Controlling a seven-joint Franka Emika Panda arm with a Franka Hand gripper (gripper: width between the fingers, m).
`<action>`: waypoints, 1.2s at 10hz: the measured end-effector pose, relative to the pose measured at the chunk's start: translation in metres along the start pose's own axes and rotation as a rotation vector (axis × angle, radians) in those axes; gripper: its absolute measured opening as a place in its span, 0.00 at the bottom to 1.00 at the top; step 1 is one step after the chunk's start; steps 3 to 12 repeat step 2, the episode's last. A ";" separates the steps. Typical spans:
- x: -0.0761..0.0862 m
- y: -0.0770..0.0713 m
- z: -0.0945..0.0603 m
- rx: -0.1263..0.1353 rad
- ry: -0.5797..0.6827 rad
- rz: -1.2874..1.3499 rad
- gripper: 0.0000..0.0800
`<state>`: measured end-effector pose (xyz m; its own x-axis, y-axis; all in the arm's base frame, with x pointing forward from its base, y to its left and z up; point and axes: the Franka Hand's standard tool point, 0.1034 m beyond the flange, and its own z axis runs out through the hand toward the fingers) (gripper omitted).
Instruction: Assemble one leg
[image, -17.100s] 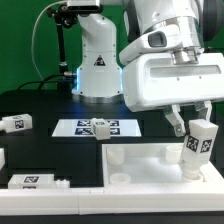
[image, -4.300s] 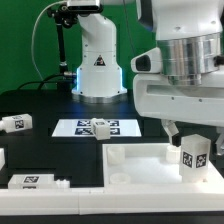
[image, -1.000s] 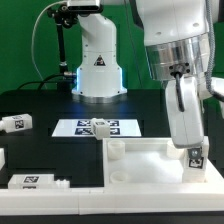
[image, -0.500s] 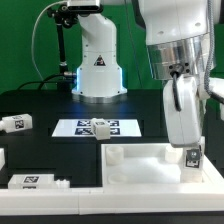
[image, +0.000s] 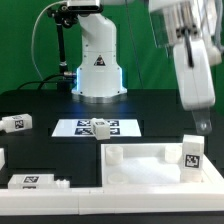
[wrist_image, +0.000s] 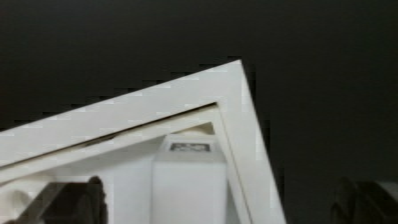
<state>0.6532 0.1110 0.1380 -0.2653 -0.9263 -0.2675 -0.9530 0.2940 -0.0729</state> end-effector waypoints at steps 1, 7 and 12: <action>-0.002 -0.002 -0.001 0.003 -0.002 -0.003 0.81; -0.002 0.000 0.001 0.000 0.000 -0.009 0.81; -0.002 0.000 0.001 0.000 0.000 -0.009 0.81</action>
Offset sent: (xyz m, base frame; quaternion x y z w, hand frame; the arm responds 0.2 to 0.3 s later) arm 0.0000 0.0000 0.0000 0.0000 0.0000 0.0000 1.0000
